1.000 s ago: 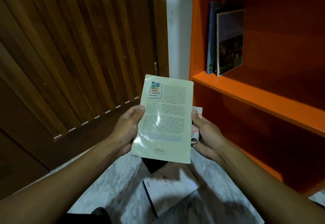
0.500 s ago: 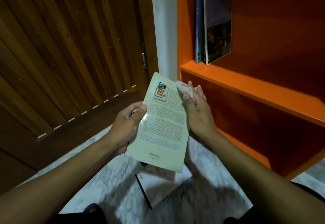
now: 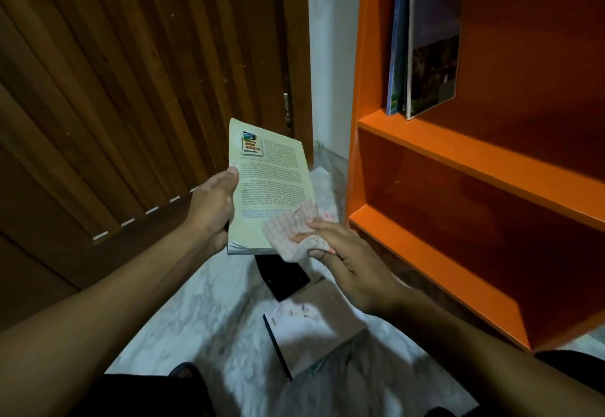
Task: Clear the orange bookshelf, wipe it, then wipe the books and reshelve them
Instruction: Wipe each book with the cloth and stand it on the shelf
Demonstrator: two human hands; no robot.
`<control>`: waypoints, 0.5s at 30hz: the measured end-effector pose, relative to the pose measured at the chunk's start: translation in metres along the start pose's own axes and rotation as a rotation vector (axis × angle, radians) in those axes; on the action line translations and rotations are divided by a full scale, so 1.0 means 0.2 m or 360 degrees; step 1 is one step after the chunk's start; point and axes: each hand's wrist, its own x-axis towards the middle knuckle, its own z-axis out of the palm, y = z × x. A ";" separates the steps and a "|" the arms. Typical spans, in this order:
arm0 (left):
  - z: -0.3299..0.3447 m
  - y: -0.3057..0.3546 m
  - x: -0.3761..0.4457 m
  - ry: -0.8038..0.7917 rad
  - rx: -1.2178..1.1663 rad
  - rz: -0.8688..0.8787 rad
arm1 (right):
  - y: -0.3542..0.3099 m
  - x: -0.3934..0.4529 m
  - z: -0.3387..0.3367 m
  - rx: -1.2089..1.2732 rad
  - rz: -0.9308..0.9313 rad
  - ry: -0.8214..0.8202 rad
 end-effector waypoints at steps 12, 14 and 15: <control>-0.07 0.00 -0.10 -0.0075 0.0322 0.0167 | -0.05 0.10 -0.16 0.0939 0.0693 0.0670; -0.03 -0.02 -0.13 -0.0159 0.0342 0.0153 | -0.04 0.14 -0.19 0.1036 0.0786 0.0886; -0.01 -0.02 -0.15 -0.0207 0.0353 0.0140 | -0.05 0.16 -0.21 0.1019 0.0776 0.0985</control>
